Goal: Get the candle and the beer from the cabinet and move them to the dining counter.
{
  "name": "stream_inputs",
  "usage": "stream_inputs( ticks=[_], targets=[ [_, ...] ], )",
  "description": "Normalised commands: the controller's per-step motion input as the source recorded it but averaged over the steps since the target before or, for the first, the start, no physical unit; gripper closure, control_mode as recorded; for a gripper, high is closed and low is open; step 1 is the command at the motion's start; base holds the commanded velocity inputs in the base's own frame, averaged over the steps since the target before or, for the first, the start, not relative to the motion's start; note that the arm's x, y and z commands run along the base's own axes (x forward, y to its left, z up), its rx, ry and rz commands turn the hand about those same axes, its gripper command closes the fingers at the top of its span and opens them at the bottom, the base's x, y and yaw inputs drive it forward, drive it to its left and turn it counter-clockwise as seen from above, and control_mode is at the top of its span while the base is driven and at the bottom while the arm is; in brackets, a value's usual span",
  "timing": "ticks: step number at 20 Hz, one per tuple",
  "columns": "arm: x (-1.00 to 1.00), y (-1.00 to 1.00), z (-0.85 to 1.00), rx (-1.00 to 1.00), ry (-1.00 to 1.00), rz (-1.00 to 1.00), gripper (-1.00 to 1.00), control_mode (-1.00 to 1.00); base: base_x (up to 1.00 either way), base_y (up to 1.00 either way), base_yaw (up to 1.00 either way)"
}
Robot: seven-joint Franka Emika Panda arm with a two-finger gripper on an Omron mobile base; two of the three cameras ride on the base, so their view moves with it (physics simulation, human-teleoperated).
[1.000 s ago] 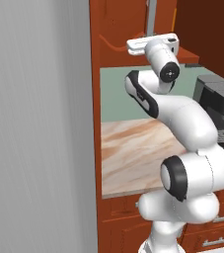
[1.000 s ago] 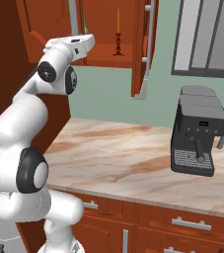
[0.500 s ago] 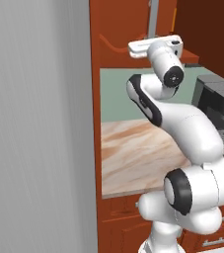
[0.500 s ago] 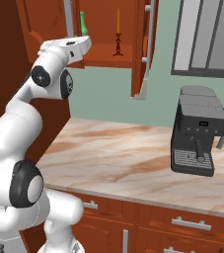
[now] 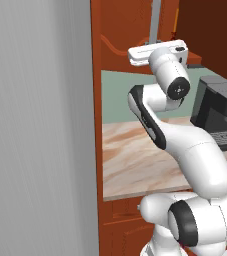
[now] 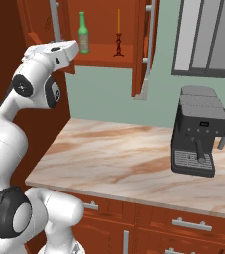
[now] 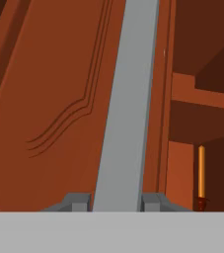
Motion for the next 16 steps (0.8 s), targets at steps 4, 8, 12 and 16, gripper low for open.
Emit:
stream_inputs(
  ticks=[4,8,12,16],
  targets=[
    [-0.65,0.36,0.00,0.00,0.02,0.02,1.00,-1.00,0.00,0.00,0.00],
    [-0.61,0.35,0.00,0.00,0.01,0.02,1.00,-1.00,0.00,0.00,0.00],
    [-0.42,0.23,-0.10,-0.02,0.05,0.02,-1.00,-1.00,0.00,0.00,0.00],
    [-0.32,-0.01,-0.01,0.05,0.01,0.01,-1.00,-1.00,0.00,0.00,0.00]
  ],
)
